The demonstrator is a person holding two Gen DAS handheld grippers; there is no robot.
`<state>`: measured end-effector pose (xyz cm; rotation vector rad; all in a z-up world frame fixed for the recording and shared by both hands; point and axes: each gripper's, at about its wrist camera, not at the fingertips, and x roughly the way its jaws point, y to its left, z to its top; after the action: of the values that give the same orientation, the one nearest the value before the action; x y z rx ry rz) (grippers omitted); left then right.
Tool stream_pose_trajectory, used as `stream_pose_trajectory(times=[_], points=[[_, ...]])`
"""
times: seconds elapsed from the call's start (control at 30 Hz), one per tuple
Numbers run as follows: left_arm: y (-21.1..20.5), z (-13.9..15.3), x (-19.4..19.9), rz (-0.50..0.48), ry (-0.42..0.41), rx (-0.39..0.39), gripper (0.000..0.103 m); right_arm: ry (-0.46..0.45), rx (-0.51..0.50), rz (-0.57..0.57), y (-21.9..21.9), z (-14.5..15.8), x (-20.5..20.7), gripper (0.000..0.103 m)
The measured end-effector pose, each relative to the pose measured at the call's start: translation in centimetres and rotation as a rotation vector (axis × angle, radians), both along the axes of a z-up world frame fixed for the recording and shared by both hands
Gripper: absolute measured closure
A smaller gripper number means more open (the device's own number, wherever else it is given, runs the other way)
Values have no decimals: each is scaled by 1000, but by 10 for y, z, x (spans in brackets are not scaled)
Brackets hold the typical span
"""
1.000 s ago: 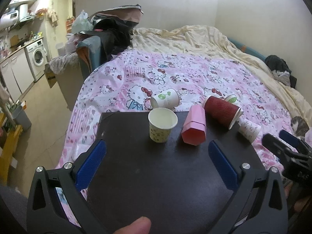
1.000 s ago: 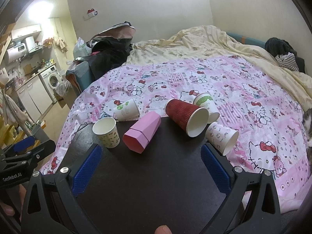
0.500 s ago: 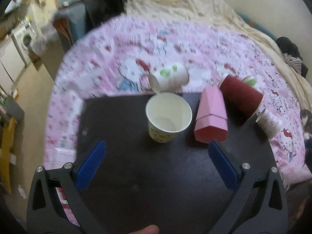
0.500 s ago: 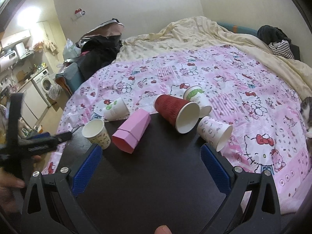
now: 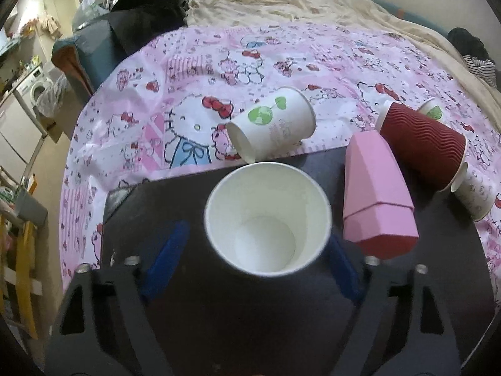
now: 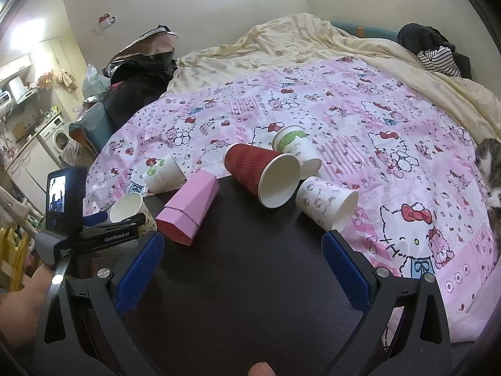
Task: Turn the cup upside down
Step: 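Lower the left tool over the upright cartoon-print cup and close on it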
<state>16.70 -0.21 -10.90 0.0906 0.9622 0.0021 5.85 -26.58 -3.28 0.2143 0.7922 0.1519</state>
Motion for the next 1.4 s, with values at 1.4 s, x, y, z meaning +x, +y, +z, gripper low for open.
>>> stream_pose_trajectory(times=[1.4], points=[[-22,22,-143,3,344,-183,43,-31,-5,0,0,9,-31,0]])
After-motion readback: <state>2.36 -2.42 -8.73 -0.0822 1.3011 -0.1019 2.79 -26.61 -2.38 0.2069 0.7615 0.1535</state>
